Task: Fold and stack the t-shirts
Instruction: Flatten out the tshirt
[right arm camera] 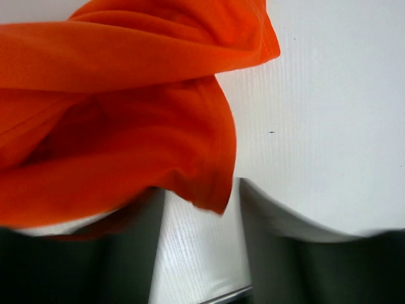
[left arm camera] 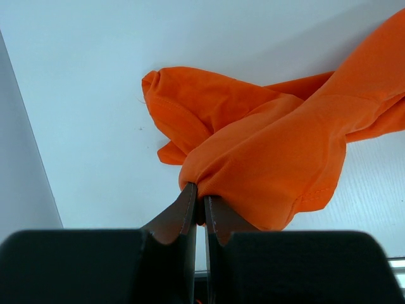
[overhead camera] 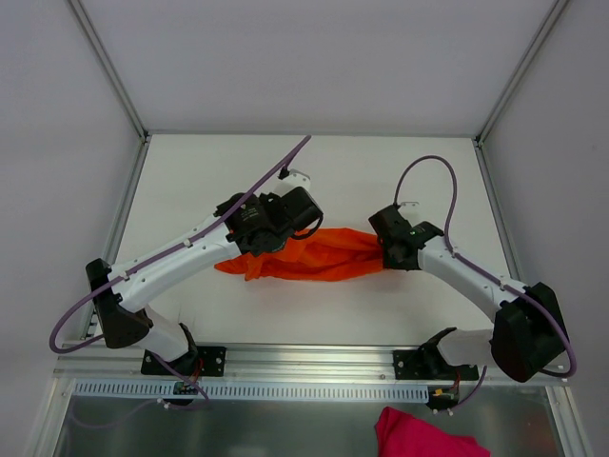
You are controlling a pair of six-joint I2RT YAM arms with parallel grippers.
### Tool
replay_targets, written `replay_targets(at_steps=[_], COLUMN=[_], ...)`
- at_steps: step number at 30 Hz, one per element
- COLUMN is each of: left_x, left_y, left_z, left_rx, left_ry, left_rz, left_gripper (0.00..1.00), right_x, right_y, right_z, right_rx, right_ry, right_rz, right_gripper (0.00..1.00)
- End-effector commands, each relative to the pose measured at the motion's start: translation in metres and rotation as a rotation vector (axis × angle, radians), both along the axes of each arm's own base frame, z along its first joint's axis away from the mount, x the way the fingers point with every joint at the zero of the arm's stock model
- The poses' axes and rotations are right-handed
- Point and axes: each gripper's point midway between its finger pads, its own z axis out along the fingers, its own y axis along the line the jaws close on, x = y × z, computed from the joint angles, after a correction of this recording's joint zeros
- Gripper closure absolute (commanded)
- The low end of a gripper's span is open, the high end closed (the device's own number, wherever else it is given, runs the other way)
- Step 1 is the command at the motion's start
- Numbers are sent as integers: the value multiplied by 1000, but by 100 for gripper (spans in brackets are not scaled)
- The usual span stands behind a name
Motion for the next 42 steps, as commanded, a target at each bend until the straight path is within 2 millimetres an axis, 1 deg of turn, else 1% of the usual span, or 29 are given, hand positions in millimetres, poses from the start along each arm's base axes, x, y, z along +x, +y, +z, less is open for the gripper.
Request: replay_targets(at_steps=[1,4,6,7,8,9,10,12,13,14,15,16,17,18,19,20,21,22,23,24,26,27,28,31,35,39,41,42], left_x=[5,4,3,3,3,3,3,4,4,4,5,4,4,4,3,3,2,2,1,1,0,0,0,-2,-3,-5,-6,-6], left_y=[7,7,7,7,8,8,7,7,7,8,8,9,9,9,9,10,10,11,11,11,14,14,14,16,19,25,28,29], left_z=[5,3,2,2,1,2,4,6,7,7,8,8,8,7,6,6,6,6,7,6,6,6,5,5,6,5,5,4], left_rx=[17,15,12,11,15,11,7,5,5,7,9,10,9,9,12,12,11,13,9,10,13,15,15,18,20,28,28,33], left_ry=[-26,-21,-19,-19,-17,-19,-22,-27,-29,-31,-31,-31,-30,-26,-22,-21,-19,-17,-18,-15,-13,-11,-9,-6,-4,1,-1,1], left_rz=[6,7,5,6,6,8,7,6,7,6,8,10,11,10,10,13,13,14,17,18,24,26,28,33,40,47,54,54], left_gripper=[100,100,100,100,100,100,100,100,100,100,100,100,100,100,100,100,100,100,100,100,100,100,100,100,100,100,100,100], right_x=[-1,-3,-1,0,5,5,9,18,21,25,35,39,44,55,60,64,74,77,79,87,93,95,100,103,99,90,83,80], right_y=[4,0,-6,-8,-9,-12,-13,-13,-19,-19,-23,-24,-26,-30,-34,-38,-44,-50,-55,-55,-57,-61,-63,-74,-89,-94,-93,-89], right_z=[11,10,14,13,16,11,10,9,1,-1,1,-6,-8,-3,-2,-8,-1,1,-4,1,-2,-2,2,2,-2,-13,-21,-24], right_rx=[14,3,-21,-40,-52,-81,-92,-103,-116,-105,-89,-81,-74,-63,-73,-96,-105,-132,-148,-139,-123,-121,-118,-146,-166,-176,-167,-145], right_ry=[8,1,-20,-9,-18,16,23,33,64,76,63,86,97,86,86,108,101,104,132,117,118,120,111,127,162,204,228,235], right_rz=[35,10,-7,-13,-19,-27,-37,-57,-82,-100,-133,-147,-162,-192,-205,-215,-238,-254,-271,-284,-297,-314,-325,-356,-391,-399,-400,-396], right_gripper=[37,28,27,27,27,28,29,32,34,34,35,36,36,36,36,37,37,37,37,37,37,37,37,37,37,37,37,37])
